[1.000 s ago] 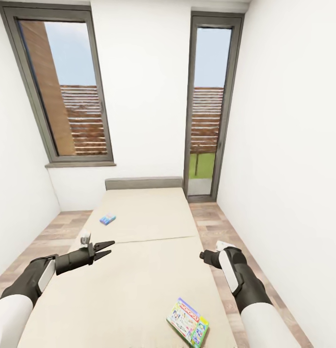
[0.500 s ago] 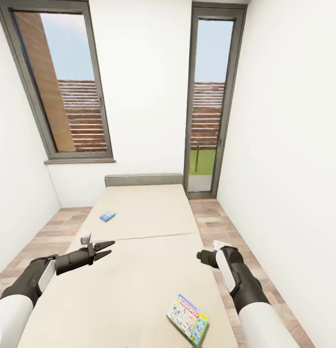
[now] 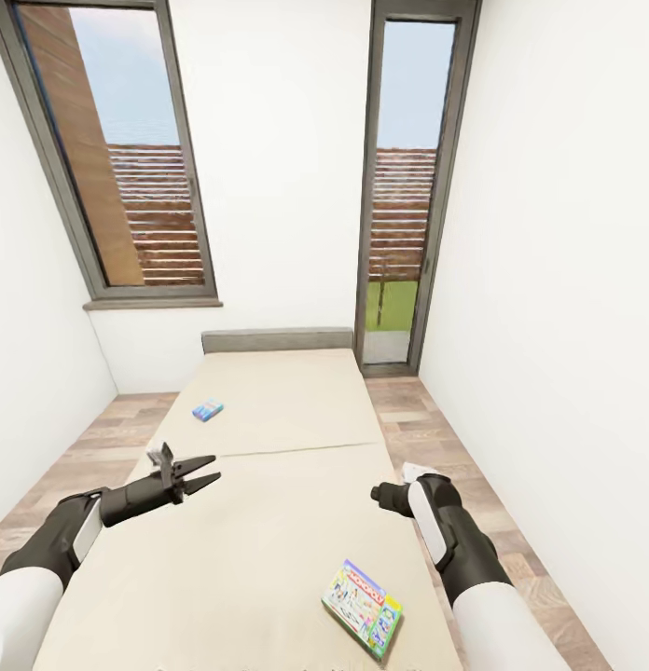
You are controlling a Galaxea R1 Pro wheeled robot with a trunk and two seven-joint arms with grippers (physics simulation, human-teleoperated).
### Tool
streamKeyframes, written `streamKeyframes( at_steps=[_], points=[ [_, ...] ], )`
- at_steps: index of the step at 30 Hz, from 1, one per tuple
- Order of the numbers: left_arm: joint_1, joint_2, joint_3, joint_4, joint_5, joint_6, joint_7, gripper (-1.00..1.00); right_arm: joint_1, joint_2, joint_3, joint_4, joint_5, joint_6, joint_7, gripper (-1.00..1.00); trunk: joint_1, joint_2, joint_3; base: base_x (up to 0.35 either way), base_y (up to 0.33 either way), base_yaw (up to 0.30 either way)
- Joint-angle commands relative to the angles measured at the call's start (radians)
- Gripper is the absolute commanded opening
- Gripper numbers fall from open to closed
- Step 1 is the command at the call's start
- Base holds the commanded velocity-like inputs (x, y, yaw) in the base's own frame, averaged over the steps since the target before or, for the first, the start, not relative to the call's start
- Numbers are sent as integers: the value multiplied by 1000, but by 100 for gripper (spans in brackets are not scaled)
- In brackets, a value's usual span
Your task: Put all the toys in the child's room - the three board games (two on the bed and one on the table), the two jigsaw puzzles on the table, and the tennis ball on the table - inside the toy box on the table in the child's room.
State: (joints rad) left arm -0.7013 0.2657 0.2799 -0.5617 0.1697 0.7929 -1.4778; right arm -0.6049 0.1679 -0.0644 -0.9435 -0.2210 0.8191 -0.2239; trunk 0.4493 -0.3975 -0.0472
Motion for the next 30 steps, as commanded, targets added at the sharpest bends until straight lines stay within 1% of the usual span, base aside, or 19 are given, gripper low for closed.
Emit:
streamKeyframes(
  at_steps=[1, 2, 3, 8, 19, 30],
  points=[
    [-1, 0, -1, -10, -1, 15, -24, 100, -1, 1, -2, -1, -11, 3, -8, 100, 1, -2, -4, 0, 0, 0],
    [-1, -1, -3, -31, -4, 21, -48, 100, -1, 2, -2, -1, -11, 3, -8, 100, 1, -2, -6, 0, 0, 0],
    [-1, -1, -5, -41, -6, 23, -56, 100, -1, 1, -2, -1, -11, 3, -8, 100, 1, -2, -7, 0, 0, 0],
    [-1, 0, -20, -76, -21, 29, -75, 100, -1, 0, -2, 0, -12, 3, -8, 100, 1, -2, -16, 0, 0, 0],
    [-1, 4, -22, -86, -24, 29, -81, 100, -1, 6, -3, 0, -12, -1, -10, 100, 1, -2, -34, 0, 0, 0],
    [-1, 4, -23, -89, -25, 29, -80, 100, -1, 6, -3, 0, -12, -6, -12, 100, 1, -2, -52, 0, 0, 0]
  ],
)
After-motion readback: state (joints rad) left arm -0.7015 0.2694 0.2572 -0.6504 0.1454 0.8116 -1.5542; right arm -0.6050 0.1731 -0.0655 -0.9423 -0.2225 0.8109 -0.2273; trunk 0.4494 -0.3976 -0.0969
